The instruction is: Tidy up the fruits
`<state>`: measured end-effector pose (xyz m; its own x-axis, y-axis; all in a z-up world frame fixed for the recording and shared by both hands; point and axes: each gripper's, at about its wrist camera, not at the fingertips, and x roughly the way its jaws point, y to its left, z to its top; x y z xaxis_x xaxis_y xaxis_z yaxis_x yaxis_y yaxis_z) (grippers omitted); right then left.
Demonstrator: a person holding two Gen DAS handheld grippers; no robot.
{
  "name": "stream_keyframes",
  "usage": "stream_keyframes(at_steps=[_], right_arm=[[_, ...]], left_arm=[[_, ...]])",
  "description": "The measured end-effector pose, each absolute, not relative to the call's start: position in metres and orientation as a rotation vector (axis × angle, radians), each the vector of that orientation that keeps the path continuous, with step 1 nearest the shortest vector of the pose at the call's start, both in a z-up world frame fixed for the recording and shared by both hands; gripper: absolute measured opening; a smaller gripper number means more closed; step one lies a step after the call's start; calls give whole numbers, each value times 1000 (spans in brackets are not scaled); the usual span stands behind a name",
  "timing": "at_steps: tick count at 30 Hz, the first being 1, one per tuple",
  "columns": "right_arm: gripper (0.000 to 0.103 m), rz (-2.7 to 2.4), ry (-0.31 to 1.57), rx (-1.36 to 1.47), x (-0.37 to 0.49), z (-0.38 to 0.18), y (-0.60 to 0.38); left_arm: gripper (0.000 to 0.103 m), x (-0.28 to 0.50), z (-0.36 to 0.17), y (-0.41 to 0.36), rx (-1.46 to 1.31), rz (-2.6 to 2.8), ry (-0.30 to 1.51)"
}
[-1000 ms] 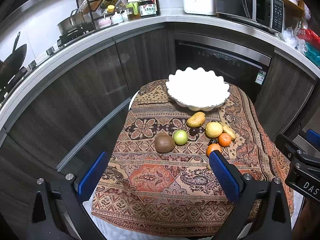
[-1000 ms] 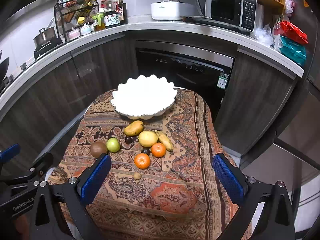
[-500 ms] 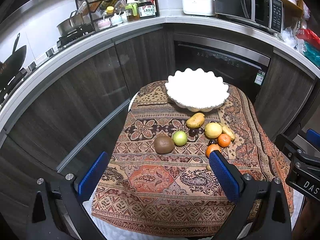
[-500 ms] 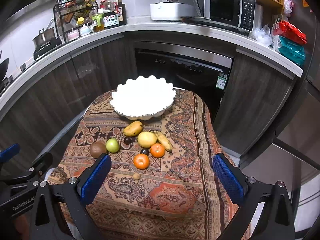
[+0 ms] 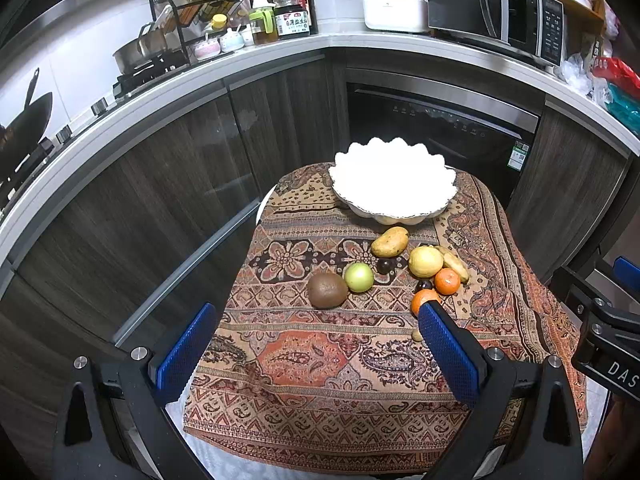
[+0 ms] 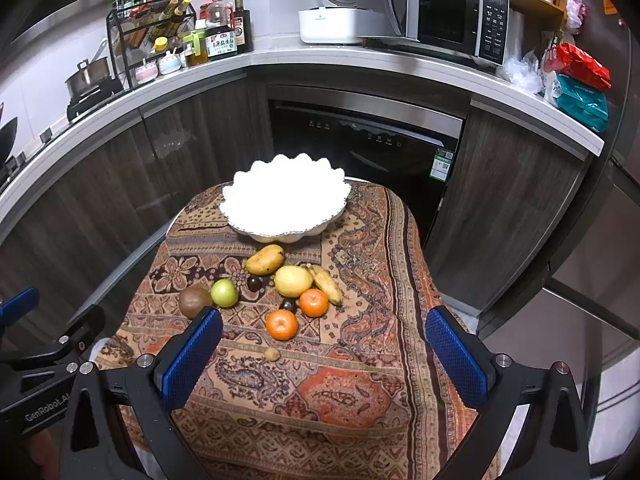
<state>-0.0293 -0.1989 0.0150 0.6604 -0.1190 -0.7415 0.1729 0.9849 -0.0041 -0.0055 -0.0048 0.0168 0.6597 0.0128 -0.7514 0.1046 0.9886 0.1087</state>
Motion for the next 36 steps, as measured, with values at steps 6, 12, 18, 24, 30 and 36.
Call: stream_keyframes(at_steps=[6,12,18,24,30,36], right_arm=[[103,-166,832,68,-29,15,-199],[103,-165,834,70,-30,15,-201],[103,-165,834,70,-29,15,-200],[103,-165,835,69,-29,15,-200],[103,-165,835,69,-29,14,-200],[103,-164,835,70,-30,14,-199]], left_arm=[[103,-6,17,-5,146,-51,849],[103,-6,18,-6,147,-52,850],[103,-5,17,-6,147,-52,849],[103,-6,17,-6,147,-52,849],[103,-6,17,-6,147,-53,849],[103,-6,17,-6,147,-53,848]])
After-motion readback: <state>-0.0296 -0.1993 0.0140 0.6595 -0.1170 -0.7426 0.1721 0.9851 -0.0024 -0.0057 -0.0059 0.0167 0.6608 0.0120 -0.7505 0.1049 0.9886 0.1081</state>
